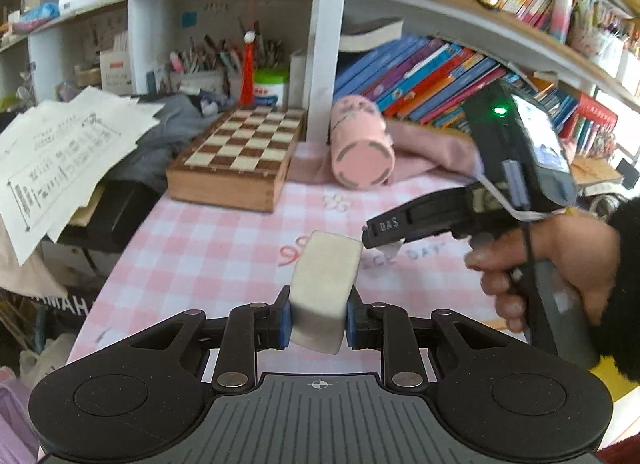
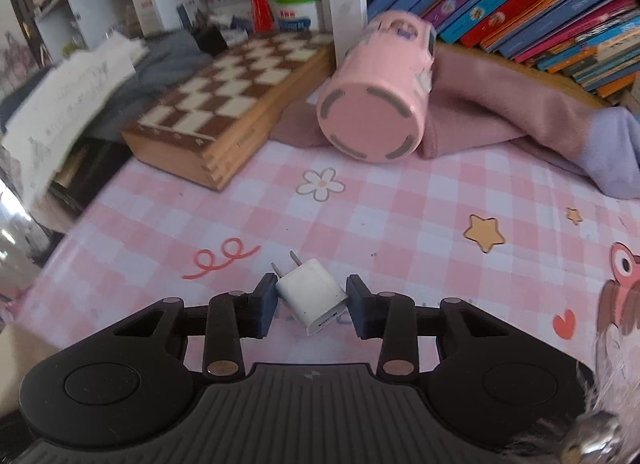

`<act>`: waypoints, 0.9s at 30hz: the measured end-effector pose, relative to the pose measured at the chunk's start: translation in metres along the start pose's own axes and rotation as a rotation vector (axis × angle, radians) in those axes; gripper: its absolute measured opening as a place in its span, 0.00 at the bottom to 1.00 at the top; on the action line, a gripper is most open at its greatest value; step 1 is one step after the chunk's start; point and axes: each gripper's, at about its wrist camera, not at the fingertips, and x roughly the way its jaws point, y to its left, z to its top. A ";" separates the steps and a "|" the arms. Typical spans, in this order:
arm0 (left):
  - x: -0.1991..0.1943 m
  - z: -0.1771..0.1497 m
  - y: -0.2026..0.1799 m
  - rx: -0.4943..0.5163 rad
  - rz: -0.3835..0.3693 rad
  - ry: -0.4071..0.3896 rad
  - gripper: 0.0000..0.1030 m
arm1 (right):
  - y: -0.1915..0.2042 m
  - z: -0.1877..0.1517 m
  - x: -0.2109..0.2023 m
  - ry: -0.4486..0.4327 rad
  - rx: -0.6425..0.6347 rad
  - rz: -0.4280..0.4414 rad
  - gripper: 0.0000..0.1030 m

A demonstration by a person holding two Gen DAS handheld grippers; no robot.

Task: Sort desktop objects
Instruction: 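Carry the cream charger and small white plug over the yellow box with both tools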

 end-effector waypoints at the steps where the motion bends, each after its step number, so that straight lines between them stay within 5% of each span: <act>1: -0.003 0.002 -0.001 -0.001 -0.005 -0.004 0.22 | -0.001 -0.002 -0.010 -0.014 0.004 0.007 0.34; 13: -0.060 0.012 -0.022 0.011 -0.104 -0.087 0.22 | -0.012 -0.041 -0.125 -0.141 -0.003 0.060 0.34; 27: -0.113 -0.014 -0.025 -0.055 -0.153 -0.121 0.21 | 0.000 -0.107 -0.195 -0.182 -0.042 0.038 0.34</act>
